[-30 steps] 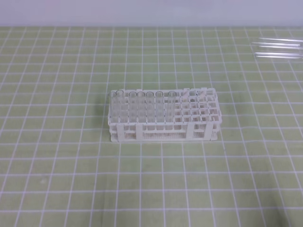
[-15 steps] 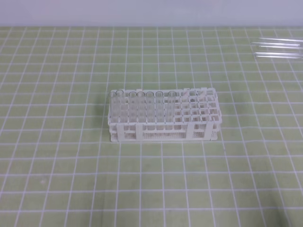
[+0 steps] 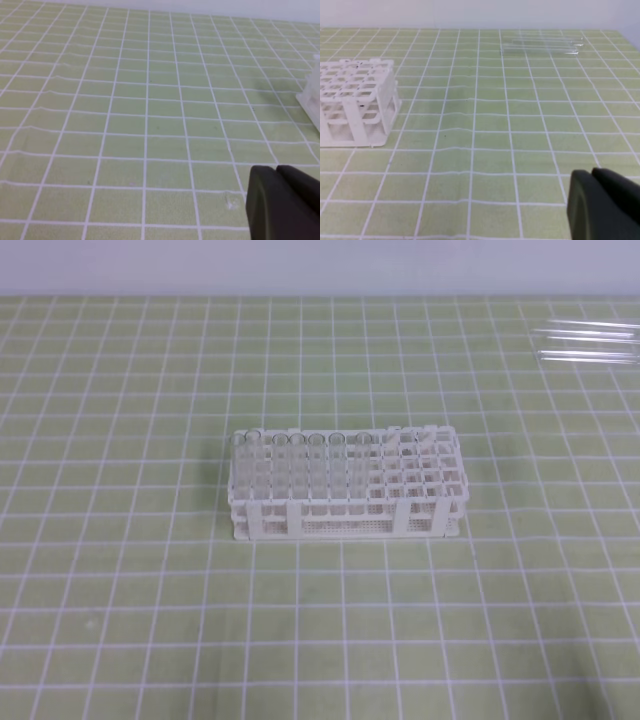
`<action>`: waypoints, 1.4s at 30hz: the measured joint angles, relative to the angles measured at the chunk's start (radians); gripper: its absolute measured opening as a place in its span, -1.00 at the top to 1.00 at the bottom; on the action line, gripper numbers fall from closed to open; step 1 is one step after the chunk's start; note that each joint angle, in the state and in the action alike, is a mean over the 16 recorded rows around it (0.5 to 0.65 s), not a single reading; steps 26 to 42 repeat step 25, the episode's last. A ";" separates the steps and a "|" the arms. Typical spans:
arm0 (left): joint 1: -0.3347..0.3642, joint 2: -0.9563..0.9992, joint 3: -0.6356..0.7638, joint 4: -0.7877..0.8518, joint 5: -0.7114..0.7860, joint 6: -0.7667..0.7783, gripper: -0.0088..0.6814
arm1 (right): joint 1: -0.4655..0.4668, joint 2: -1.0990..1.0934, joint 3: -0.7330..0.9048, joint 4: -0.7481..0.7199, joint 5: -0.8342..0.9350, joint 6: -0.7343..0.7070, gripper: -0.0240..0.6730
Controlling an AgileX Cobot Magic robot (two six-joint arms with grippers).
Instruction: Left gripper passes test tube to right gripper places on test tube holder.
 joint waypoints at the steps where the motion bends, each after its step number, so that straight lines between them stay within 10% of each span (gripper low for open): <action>1: 0.000 0.000 0.000 0.000 0.000 0.000 0.98 | 0.000 0.000 0.000 0.000 0.000 0.000 0.98; 42: 0.000 0.002 -0.001 0.000 0.000 0.000 0.98 | 0.000 0.000 0.000 0.000 -0.001 0.000 0.98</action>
